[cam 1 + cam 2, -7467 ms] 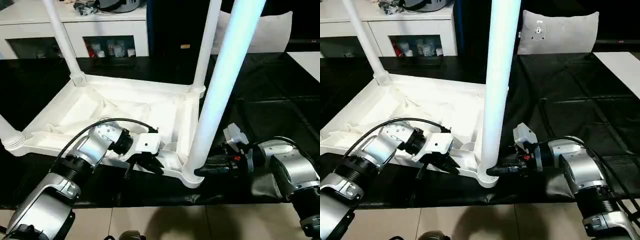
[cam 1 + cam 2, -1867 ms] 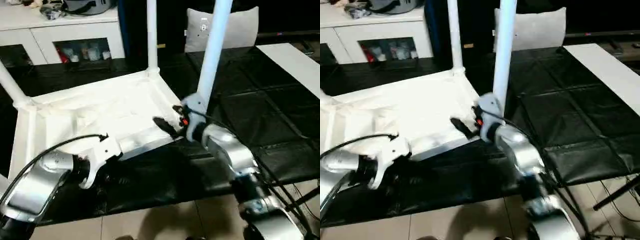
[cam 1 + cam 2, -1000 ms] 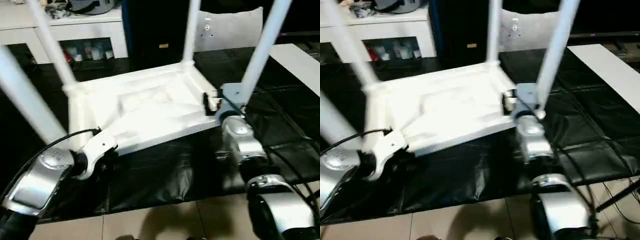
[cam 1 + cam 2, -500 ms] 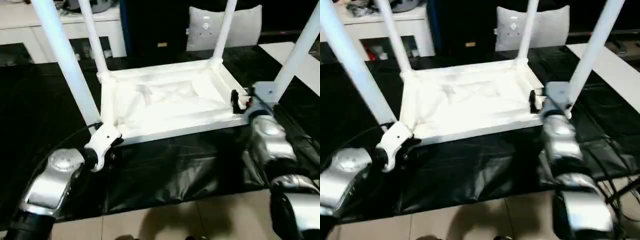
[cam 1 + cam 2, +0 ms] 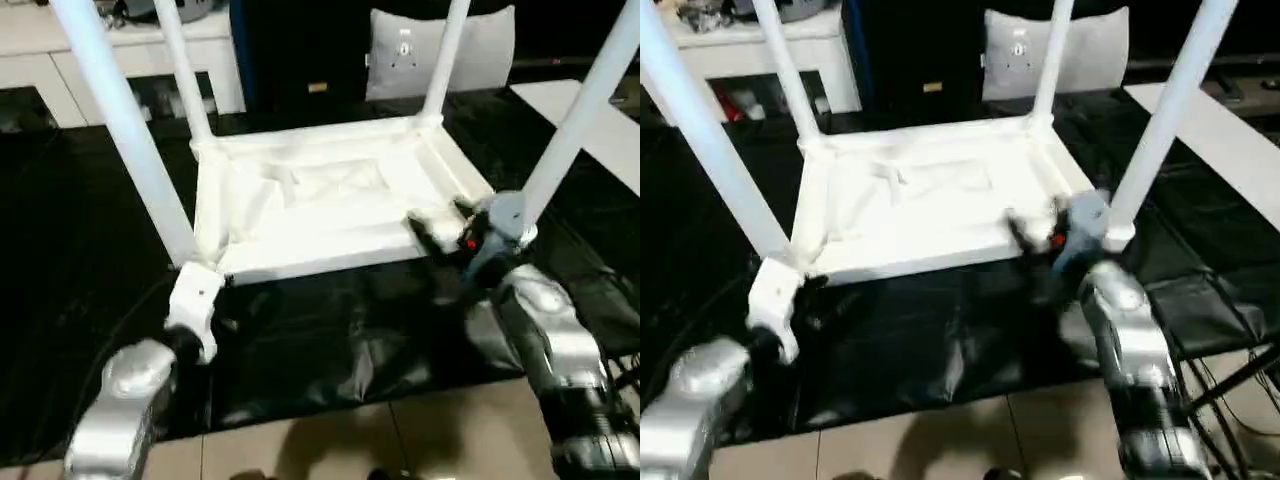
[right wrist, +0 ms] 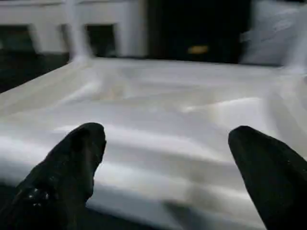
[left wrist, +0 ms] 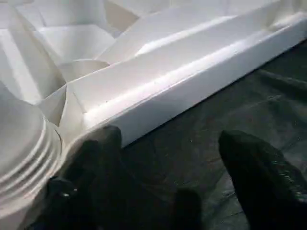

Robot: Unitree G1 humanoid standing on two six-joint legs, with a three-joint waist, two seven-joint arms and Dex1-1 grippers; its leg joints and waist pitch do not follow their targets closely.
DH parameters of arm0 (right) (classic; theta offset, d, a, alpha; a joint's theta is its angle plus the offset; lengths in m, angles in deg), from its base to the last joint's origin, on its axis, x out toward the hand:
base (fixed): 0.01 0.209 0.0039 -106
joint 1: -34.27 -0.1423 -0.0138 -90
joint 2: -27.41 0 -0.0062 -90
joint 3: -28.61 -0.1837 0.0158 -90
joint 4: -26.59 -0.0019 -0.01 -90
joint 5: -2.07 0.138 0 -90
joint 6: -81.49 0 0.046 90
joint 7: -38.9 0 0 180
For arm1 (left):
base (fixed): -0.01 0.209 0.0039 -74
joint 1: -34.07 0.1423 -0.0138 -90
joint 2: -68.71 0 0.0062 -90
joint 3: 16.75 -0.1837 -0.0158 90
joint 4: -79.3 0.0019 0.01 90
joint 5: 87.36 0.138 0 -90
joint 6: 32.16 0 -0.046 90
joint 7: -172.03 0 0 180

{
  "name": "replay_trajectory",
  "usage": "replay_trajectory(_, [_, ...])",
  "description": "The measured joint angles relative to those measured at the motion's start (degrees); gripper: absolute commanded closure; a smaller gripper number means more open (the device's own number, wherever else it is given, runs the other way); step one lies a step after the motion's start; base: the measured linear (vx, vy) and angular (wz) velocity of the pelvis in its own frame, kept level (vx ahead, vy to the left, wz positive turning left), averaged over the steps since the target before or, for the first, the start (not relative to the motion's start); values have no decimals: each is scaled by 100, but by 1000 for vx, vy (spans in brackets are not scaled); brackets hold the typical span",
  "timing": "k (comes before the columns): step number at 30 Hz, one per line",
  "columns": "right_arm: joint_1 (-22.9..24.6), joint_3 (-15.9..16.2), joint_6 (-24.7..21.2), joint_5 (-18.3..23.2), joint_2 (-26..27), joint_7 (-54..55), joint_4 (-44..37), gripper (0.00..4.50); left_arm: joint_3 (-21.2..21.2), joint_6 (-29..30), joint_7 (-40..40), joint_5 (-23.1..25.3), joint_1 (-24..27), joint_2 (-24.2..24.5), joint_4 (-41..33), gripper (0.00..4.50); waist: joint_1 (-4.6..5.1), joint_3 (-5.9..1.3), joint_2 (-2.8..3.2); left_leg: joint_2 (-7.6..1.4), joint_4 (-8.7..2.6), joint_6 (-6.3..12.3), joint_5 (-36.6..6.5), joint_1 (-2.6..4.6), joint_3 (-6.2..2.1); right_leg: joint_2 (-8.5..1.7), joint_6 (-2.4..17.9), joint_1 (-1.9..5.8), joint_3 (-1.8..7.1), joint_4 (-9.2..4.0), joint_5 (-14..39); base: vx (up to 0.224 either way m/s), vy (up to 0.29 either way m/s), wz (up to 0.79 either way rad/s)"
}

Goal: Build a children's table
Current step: Rotate table base

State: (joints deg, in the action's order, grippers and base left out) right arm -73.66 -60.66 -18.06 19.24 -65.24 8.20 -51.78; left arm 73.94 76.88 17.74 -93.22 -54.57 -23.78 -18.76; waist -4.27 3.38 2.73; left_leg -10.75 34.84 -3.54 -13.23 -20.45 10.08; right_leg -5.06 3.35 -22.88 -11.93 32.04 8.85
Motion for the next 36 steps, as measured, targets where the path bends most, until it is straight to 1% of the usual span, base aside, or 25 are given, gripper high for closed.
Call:
replay_trajectory(2, [294, 311, -124, 56, -115, -365, -370, 0, 86, -340, -214, -27, 113, -178, 9, 47, -14, -1, -2, -1, -7, 8, -5, -12, 0, 4, -2, 7, -1, -17, 1, 0, 0, 0])
replay_trajectory(3, [396, 439, -145, 56, -150, -476, -469, 0, 110, -457, -288, -25, 170, -240, 9, 43, -23, -1, -2, 0, -12, 9, -5, -13, 0, 4, -3, 6, -1, -26, 0, 0, 0, 0])
replay_trajectory(5, [567, 609, -185, 47, -177, -584, -594, 0, 123, -751, -437, -3, 346, -368, 20, 37, -23, -1, -2, 2, -18, 14, -9, -17, 1, 5, -5, 6, -1, -37, 0, 0, 0, 0])
replay_trajectory(8, [687, 648, -390, 48, -187, -612, -752, 0, 220, -1124, -730, 6, 617, -606, 132, 5, -27, -1, -2, -1, -25, 16, -9, -26, 1, 11, -28, 7, -2, -63, -14, 0, 0, 0])
replay_trajectory(11, [727, 655, -550, 61, -219, -677, -987, 0, 352, -1318, -948, 4, 710, -792, 170, 1, -28, -2, -3, -2, -25, 15, -9, -24, 0, 13, -31, 14, -3, -70, -17, 0, 0, 0])
replay_trajectory(16, [922, 672, -901, 80, -304, -715, -1169, 0, 667, -1611, -1294, 29, 665, -769, 295, 1, -66, -3, -5, -3, -31, 14, -10, 7, -1, 16, -34, 46, -5, -88, -19, 0, 0, 0])
replay_trajectory(19, [919, 713, -914, 78, -335, -743, -1170, 0, 736, -1771, -1378, 33, 504, -749, 465, 1, -71, -4, -7, -2, -31, 18, -13, 34, -2, 17, -37, 72, -5, -100, -21, 0, 0, 0])
replay_trajectory(22, [925, 770, -909, 83, -436, -941, -1178, 0, 823, -1876, -1399, 17, 378, -691, 545, 1, -72, -4, -7, -1, -31, 28, -20, 41, -2, 17, -40, 92, -5, -109, -22, 0, 0, 0])
replay_trajectory(25, [962, 755, -929, 194, -459, -1116, -1302, 0, 913, -1980, -1248, -104, 75, -483, 863, 1, -88, -4, -7, -1, -31, 28, -19, 40, -4, 17, -41, 92, -6, -109, -23, 0, 0, 0])
replay_trajectory(28, [971, 750, -890, 188, -458, -1117, -1319, 0, 1043, -2039, -1096, -216, -323, -275, 1147, 1, -89, -6, -8, 0, -30, 28, -19, 40, -5, 16, -42, 92, -4, -109, -24, 0, 0, 0])
replay_trajectory(29, [971, 755, -762, 53, -447, -1046, -1287, 0, 1084, -2054, -941, -336, -519, -166, 1322, 1, -92, -7, -9, 0, -30, 28, -19, 39, -5, 16, -42, 92, -5, -108, -24, 0, 0, 0])
replay_trajectory(31, [967, 761, -651, -44, -429, -960, -1235, 0, 1111, -2073, -804, -406, -676, -45, 1403, 1, -93, -9, -11, 0, -30, 28, -20, 40, -5, 16, -42, 92, -3, -108, -24, 0, 0, 0])
replay_trajectory(32, [947, 751, -549, -139, -377, -836, -1141, 0, 1143, -2070, -604, -522, -800, 20, 1478, 1, -94, -10, -10, 1, -30, 30, -20, 40, -5, 15, -42, 92, -2, -108, -24, 0, 0, 0])
replay_trajectory(34, [866, 747, -515, -311, -250, -541, -929, 0, 1142, -2009, -253, -688, -1092, 151, 1722, 1, -101, -11, -14, 0, -30, 29, -19, 39, -5, 15, -41, 88, -1, -101, -24, 0, 0, 0])
replay_trajectory(36, [735, 759, -673, -470, -229, -226, -758, 0, 1138, -1920, 42, -812, -1343, 269, 1925, 1, -102, -12, -15, 1, -29, 29, -18, 40, -4, 13, -40, 86, 4, -92, -25, 0, 0, 0])
